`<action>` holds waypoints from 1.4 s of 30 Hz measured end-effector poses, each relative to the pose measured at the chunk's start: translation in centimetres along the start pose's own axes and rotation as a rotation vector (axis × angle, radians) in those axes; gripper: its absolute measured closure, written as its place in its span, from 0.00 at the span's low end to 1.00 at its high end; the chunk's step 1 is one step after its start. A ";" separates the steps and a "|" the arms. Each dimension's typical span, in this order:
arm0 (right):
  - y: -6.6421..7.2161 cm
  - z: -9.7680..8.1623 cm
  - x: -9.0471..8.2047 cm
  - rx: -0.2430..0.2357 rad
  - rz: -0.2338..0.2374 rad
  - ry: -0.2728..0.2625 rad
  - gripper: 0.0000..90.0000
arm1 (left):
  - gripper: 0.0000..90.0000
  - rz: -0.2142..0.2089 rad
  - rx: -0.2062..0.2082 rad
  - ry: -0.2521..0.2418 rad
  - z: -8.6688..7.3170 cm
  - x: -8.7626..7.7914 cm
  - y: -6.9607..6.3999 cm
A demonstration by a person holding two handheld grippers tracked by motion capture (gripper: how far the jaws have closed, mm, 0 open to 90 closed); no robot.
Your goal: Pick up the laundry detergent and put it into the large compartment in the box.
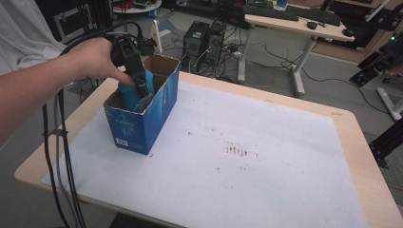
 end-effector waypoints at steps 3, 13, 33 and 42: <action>0.0 0.0 0.0 -0.002 0.001 0.001 0.14 | 0.42 0.006 0.009 0.011 -0.1 0.6 0.0; -0.2 -0.1 0.0 -0.001 0.001 -0.002 0.14 | 0.42 0.008 0.013 0.025 -0.6 1.8 0.1; -0.2 -0.4 0.4 0.005 0.005 0.001 0.14 | 0.42 0.010 0.029 0.039 -0.9 3.5 -0.2; -0.2 -0.3 0.6 0.005 0.010 0.000 0.14 | 0.42 0.006 0.026 0.032 -0.8 3.6 0.0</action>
Point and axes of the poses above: each handheld gripper's, and its own axes: x roughly forward along the jaws, z roughly out of its top, y roughly to its left, the point moved 7 cm from there along x, roughly forward along the jaws, and after that the axes turned 5 degrees about -x, right-handed, at the moved point
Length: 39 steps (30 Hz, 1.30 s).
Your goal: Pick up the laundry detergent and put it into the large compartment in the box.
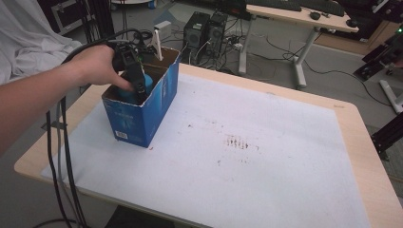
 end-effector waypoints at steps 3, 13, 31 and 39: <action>0.0 -0.1 0.1 0.000 0.001 0.002 0.14 | 0.42 -0.004 -0.004 0.001 0.0 0.0 0.1; 0.0 -0.2 0.2 0.004 0.003 0.005 0.14 | 0.41 -0.014 -0.002 -0.010 0.0 0.2 0.2; 0.0 -0.6 0.1 0.009 0.002 0.007 0.14 | 0.40 -0.035 -0.028 0.010 -0.3 0.3 0.3; 0.0 -0.4 0.2 0.007 0.002 0.005 0.14 | 0.40 -0.036 -0.027 0.003 -0.4 0.2 0.3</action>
Point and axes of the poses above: each handheld gripper's, and its own axes: x roughly forward along the jaws, z roughly out of its top, y roughly to its left, the point moved 7 cm from there along x, roughly forward along the jaws, and after that the axes turned 5 degrees about -x, right-handed, at the moved point
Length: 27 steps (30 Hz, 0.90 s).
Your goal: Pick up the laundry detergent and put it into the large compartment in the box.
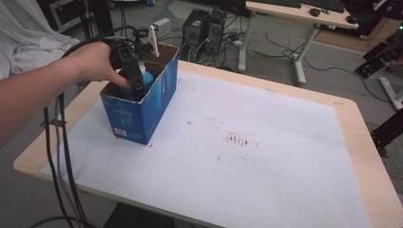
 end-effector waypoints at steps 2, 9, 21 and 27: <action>0.0 0.0 0.0 0.000 -0.002 -0.003 0.14 | 0.38 -0.002 0.000 0.000 0.0 0.0 0.0; -0.1 -0.3 -0.1 0.007 0.000 0.001 0.14 | 0.33 0.005 0.002 -0.009 0.2 -0.1 -0.1; -0.2 -0.3 -0.1 0.005 0.001 -0.002 0.14 | 0.29 0.015 0.018 -0.031 0.2 -0.5 -0.1; -0.1 -0.3 -0.1 0.002 0.001 -0.003 0.14 | 0.28 0.019 0.029 -0.041 0.2 -0.9 -0.2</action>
Point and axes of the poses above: each handheld gripper's, and its own axes: x roughly forward along the jaws, z roughly out of its top, y roughly to its left, the point moved 7 cm from there along x, roughly forward along the jaws, and after that the axes turned 5 degrees about -x, right-handed, at the moved point
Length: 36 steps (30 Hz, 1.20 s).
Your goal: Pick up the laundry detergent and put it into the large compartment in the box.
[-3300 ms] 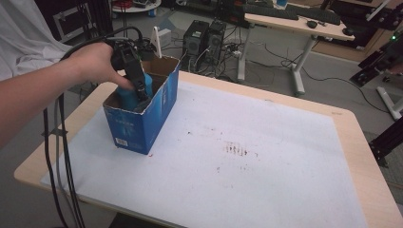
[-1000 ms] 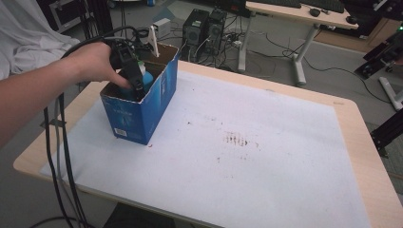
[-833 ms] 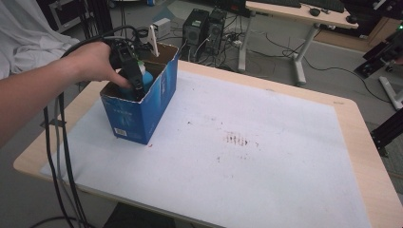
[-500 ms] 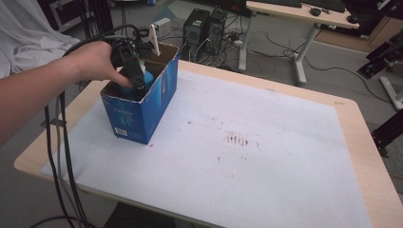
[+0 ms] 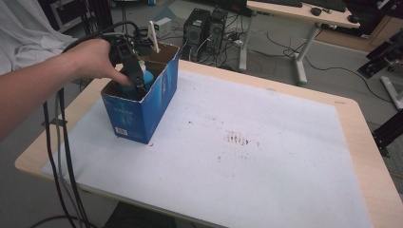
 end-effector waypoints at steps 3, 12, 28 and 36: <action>0.0 0.0 0.0 0.000 0.000 -0.003 0.14 | 0.27 0.000 0.004 -0.004 0.0 -0.1 0.0; 0.0 -0.2 -0.1 0.002 0.000 0.001 0.14 | 0.25 -0.001 0.019 -0.017 0.0 -0.5 -0.2; 0.3 -0.3 -0.2 -0.001 0.001 -0.003 0.14 | 0.22 0.027 0.030 -0.044 -0.1 -2.3 -0.1; 0.4 -0.4 -0.3 0.001 0.000 -0.004 0.14 | 0.22 0.052 0.071 -0.075 0.6 -5.0 -1.1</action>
Point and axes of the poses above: each handheld gripper's, and its own axes: x roughly forward along the jaws, z roughly out of its top, y roughly to its left, the point moved 7 cm from there along x, roughly forward along the jaws, and after that the axes turned 5 degrees about -x, right-handed, at the moved point
